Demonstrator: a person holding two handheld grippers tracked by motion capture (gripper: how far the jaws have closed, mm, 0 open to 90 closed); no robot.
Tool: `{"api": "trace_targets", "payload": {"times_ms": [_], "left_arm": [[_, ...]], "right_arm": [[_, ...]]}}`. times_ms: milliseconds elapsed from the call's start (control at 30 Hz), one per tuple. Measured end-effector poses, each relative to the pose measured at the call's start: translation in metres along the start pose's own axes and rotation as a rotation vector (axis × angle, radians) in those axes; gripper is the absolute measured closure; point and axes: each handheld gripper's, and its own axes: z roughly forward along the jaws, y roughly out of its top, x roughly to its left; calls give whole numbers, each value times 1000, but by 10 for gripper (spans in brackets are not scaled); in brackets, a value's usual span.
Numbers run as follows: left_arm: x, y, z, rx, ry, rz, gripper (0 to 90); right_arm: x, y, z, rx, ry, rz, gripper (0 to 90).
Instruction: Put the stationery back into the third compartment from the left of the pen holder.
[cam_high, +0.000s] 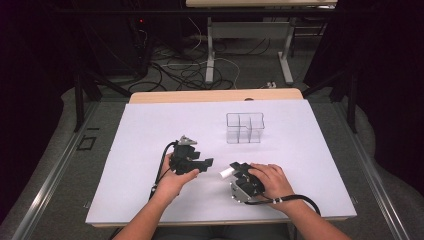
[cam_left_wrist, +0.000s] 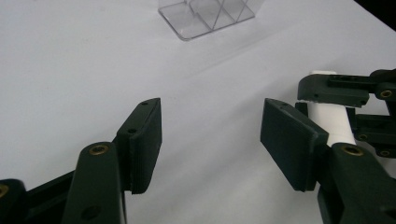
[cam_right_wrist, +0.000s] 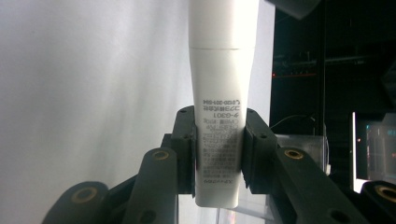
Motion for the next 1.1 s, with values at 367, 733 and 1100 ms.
{"api": "trace_targets", "payload": {"times_ms": [367, 733, 1100], "left_arm": [[17, -3, -8, -87, 64, -76, 275], [29, -5, -10, -108, 102, -103, 159], [39, -7, -12, -100, 149, -119, 121]], "right_arm": [[-10, -12, -3, -24, -9, 193, 703], [-21, -26, -6, -49, -15, 417, 703], [-35, -53, -12, -112, -33, 711, 703]]}}
